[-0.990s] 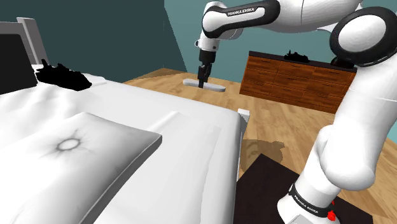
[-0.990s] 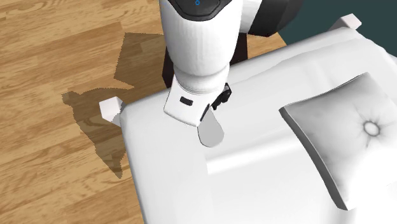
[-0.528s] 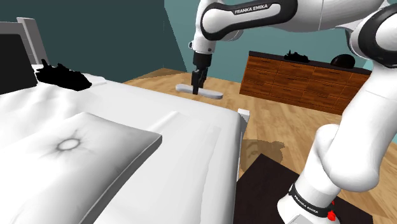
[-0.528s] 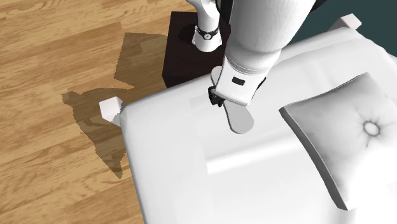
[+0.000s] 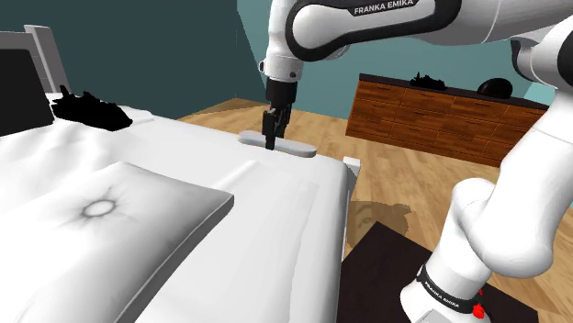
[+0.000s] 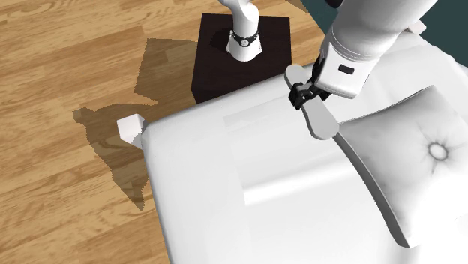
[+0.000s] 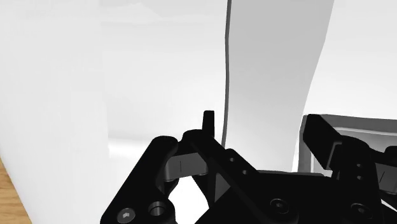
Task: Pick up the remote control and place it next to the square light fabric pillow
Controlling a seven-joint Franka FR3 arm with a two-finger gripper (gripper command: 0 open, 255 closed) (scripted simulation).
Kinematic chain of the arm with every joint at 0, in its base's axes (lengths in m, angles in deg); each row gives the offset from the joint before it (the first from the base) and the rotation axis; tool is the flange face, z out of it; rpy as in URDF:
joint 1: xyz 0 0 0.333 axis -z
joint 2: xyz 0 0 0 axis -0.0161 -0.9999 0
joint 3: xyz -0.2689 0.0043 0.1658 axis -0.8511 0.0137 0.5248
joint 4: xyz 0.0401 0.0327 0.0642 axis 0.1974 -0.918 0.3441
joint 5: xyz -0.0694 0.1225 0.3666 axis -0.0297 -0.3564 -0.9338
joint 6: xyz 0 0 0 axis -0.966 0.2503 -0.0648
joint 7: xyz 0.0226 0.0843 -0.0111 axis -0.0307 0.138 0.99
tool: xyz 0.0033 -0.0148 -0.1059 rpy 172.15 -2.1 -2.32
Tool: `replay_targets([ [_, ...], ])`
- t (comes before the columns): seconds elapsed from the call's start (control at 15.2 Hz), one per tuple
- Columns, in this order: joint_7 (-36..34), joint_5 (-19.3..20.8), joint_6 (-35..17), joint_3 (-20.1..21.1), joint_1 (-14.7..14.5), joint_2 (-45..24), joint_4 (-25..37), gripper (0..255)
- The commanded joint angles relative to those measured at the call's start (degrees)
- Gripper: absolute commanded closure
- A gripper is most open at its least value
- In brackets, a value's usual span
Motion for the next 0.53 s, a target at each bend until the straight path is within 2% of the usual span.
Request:
replay_targets([
  [0.0,-2.56,-0.19,0.16,1.45,-1.08,0.32,-0.11,255],
  [0.46,-12.2,-1.01,-0.02,7.17,-5.28,0.28,-0.02,255],
])
